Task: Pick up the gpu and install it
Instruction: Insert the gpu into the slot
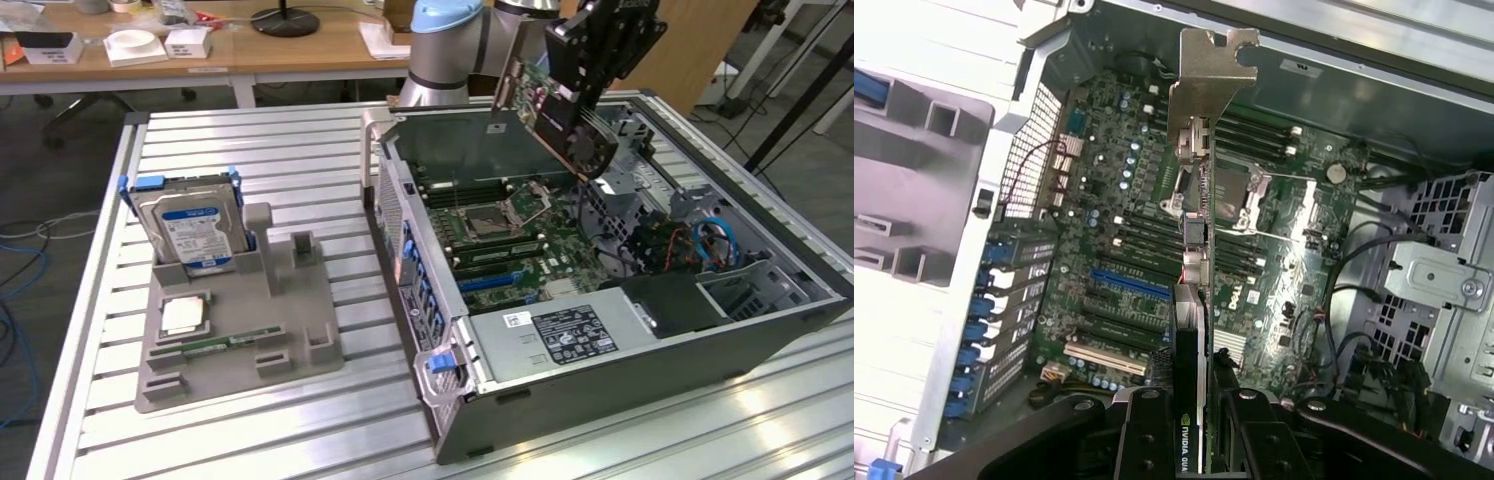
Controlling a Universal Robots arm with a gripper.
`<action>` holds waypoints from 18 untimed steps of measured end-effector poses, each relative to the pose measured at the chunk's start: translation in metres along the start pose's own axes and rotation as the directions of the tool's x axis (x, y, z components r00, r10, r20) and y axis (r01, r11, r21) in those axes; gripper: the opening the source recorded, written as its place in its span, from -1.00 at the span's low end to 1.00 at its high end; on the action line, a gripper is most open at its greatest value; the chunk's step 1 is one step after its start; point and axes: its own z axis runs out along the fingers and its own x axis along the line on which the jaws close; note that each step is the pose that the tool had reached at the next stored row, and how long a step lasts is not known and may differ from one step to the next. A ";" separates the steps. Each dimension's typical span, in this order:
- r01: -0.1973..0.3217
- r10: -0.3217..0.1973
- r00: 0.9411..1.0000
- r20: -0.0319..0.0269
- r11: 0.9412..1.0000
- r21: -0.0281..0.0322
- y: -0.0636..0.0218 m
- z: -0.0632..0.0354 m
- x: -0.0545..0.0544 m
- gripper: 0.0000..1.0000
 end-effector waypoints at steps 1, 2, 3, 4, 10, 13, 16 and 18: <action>0.002 -0.002 1.000 0.000 1.000 0.000 0.0000 0.0000 0.000 -0.48; 0.005 -0.005 1.000 0.000 1.000 0.000 0.0000 0.0000 0.000 -0.48; 0.007 -0.007 1.000 0.000 1.000 0.000 0.0000 0.0000 0.000 -0.48; 0.010 -0.010 1.000 0.000 1.000 0.000 0.0000 0.0000 0.000 -0.48; 0.023 -0.023 1.000 -0.001 1.000 0.000 0.0000 0.0000 0.000 -0.48; 0.024 -0.024 1.000 -0.001 1.000 0.000 0.0000 0.0000 0.000 -0.48; 0.025 -0.025 1.000 -0.001 1.000 0.000 0.0000 0.0000 0.000 -0.48; 0.026 -0.026 1.000 -0.001 1.000 0.000 0.0000 0.0000 0.000 -0.48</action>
